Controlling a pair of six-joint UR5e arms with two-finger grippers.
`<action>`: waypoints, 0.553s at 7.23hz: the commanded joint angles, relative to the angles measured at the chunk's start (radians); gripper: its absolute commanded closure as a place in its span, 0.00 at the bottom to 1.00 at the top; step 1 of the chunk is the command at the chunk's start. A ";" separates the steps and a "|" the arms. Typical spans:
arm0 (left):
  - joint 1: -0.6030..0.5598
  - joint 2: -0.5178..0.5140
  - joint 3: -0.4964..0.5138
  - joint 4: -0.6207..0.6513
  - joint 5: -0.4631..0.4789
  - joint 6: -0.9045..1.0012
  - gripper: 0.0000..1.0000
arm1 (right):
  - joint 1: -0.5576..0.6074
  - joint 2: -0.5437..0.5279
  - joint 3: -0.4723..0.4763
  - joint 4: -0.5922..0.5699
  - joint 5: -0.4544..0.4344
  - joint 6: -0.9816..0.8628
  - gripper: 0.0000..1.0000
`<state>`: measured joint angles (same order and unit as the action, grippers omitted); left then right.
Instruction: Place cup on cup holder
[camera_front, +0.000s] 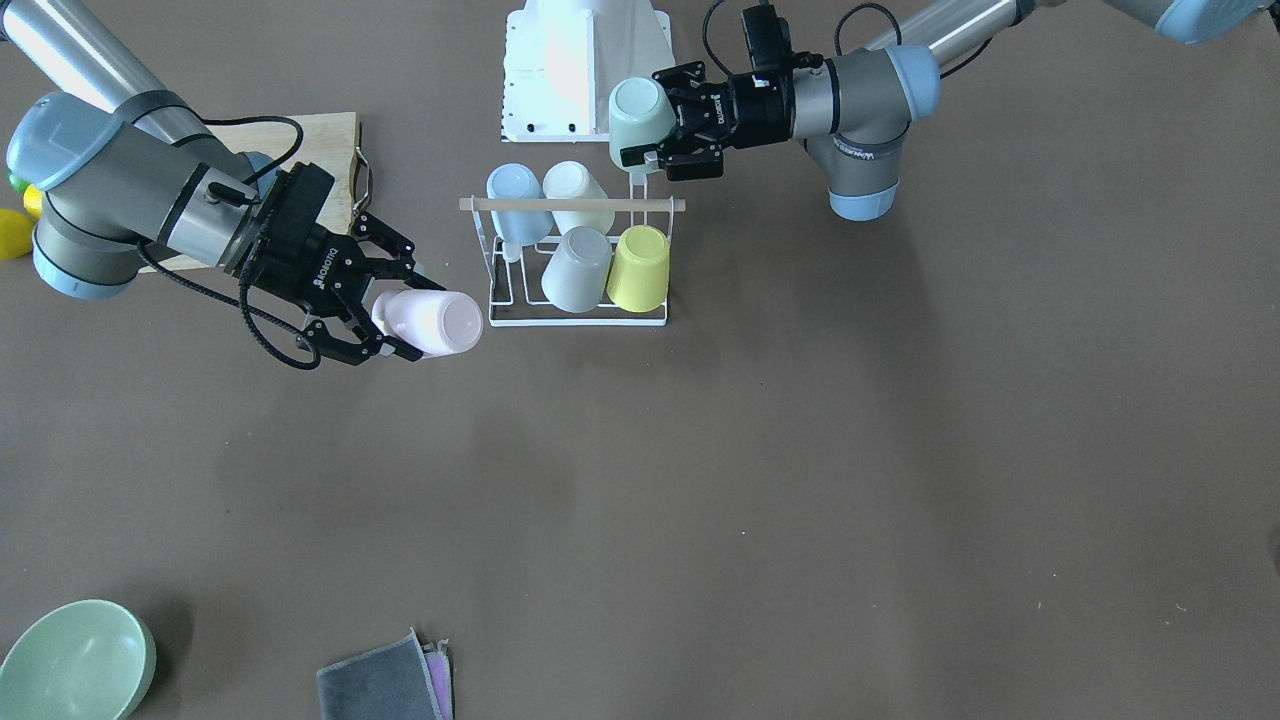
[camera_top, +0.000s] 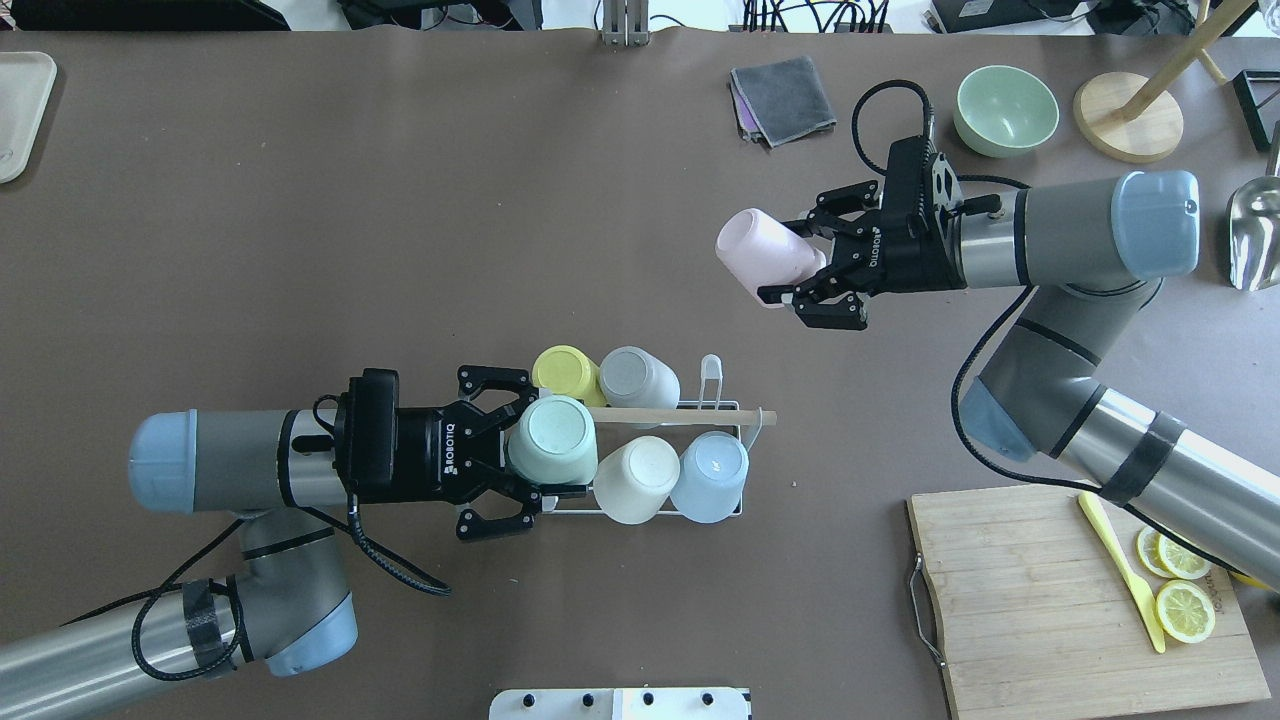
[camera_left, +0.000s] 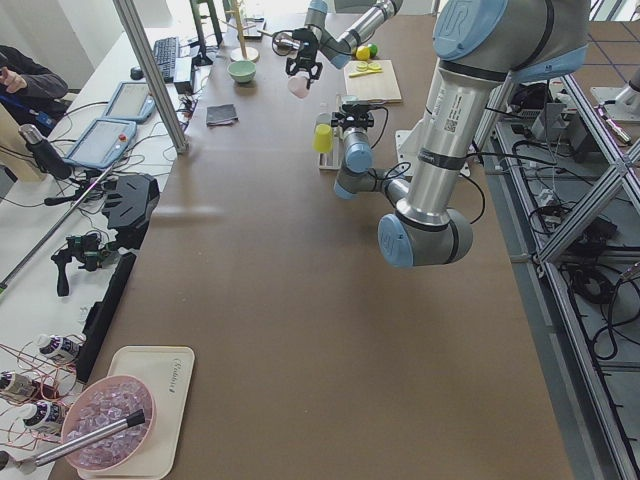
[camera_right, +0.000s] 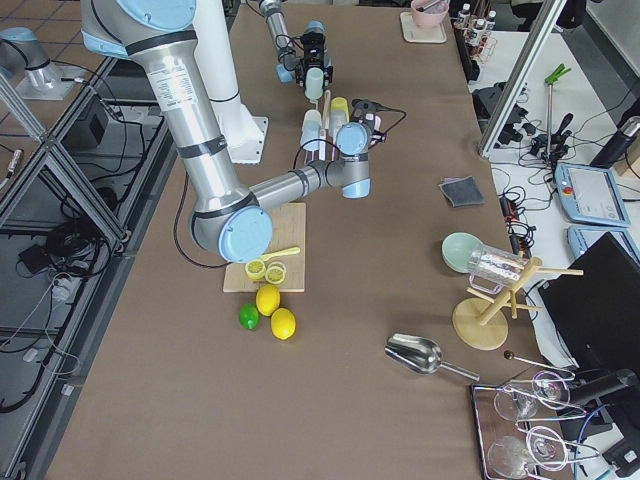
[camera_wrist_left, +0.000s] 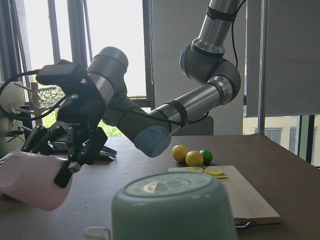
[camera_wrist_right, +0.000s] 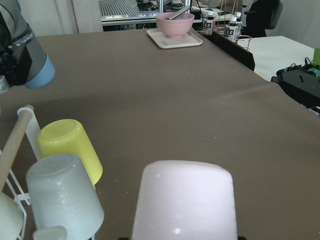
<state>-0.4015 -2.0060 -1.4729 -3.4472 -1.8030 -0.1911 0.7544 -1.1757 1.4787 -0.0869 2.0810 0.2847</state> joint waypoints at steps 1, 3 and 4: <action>0.012 -0.007 0.023 -0.001 0.005 0.002 1.00 | -0.046 0.004 -0.001 0.074 -0.055 0.069 0.36; 0.027 -0.007 0.019 -0.003 0.005 0.002 1.00 | -0.056 -0.007 -0.011 0.218 -0.070 0.152 0.36; 0.032 -0.007 0.019 -0.006 0.005 0.004 1.00 | -0.056 -0.005 -0.012 0.234 -0.073 0.159 0.36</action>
<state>-0.3767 -2.0124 -1.4533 -3.4503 -1.7978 -0.1883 0.7006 -1.1811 1.4687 0.1049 2.0137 0.4150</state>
